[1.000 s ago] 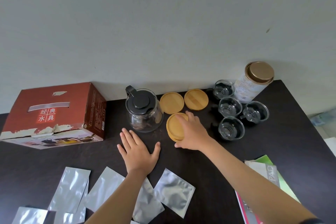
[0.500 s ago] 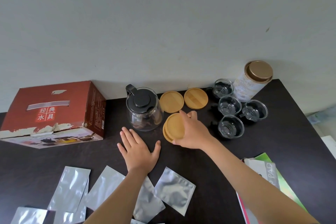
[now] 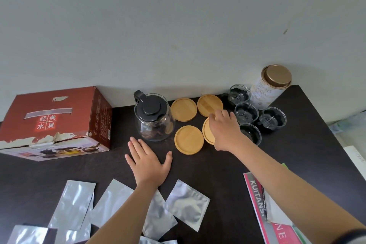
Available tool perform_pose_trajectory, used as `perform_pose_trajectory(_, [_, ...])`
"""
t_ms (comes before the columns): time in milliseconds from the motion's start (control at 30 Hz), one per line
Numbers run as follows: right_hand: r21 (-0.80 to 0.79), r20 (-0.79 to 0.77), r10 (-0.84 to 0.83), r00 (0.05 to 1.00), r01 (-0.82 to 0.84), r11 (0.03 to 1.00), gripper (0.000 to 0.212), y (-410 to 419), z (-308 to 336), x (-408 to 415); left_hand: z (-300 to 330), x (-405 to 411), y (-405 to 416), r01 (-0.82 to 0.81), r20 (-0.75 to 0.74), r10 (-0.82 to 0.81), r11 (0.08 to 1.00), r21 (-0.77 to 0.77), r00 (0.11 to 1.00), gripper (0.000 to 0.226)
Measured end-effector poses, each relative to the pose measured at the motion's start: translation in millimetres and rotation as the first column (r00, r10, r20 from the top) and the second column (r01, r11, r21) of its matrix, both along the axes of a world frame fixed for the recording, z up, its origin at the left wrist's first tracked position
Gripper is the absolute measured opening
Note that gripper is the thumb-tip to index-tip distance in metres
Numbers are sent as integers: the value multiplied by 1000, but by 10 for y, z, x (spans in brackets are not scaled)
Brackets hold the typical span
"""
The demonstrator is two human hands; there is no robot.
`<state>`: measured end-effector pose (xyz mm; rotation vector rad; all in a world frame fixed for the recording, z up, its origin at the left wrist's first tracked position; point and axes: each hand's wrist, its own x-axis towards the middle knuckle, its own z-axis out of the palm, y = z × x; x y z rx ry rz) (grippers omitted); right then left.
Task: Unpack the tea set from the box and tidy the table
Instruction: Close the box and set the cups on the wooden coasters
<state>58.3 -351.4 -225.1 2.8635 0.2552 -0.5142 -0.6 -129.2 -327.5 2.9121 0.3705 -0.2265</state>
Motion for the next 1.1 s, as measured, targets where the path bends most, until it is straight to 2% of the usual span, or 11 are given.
perform_pose_trajectory(133, [73,-28,-4,1000,6,997,87,29,-94,-18,8,-1,-8,1,-7,-1,1000,2,1000,110])
perform_pose_trajectory(300, [143,-106,-52,993,67,987,106,29,-129,-27,10,1,0,-1,-3,1,1000,1,1000,110])
perform_pose_trajectory(467, [226,-200,-111,974,156,962,113,-22,-154,-7,18,-2,12,-3,-7,3,1000,-2,1000,110])
perform_pose_trajectory(667, [297,-212,-130,969,191,936,108,-84,-213,-16,13,-4,20,-2,-8,2,1000,-13,1000,110])
perform_pose_trajectory(800, [343,-203,-87,975,154,927,110,-110,-180,-32,15,1,16,2,-11,-2,1000,-7,1000,111])
perform_pose_trajectory(867, [401,-159,-78,984,137,906,103,-159,-97,37,15,2,14,0,4,0,1000,-20,1000,110])
perform_pose_trajectory(967, [472,52,-180,982,135,871,80,-316,44,269,13,-2,14,1,-2,-1,1000,-19,1000,111])
perform_pose_trajectory(1033, [447,199,-295,935,181,876,64,-456,90,470,13,-4,10,-1,-8,1,1000,-15,1000,111])
perform_pose_trajectory(1100, [408,243,-398,884,279,869,57,-585,83,655,12,-6,7,-4,-6,4,1000,-16,1000,111])
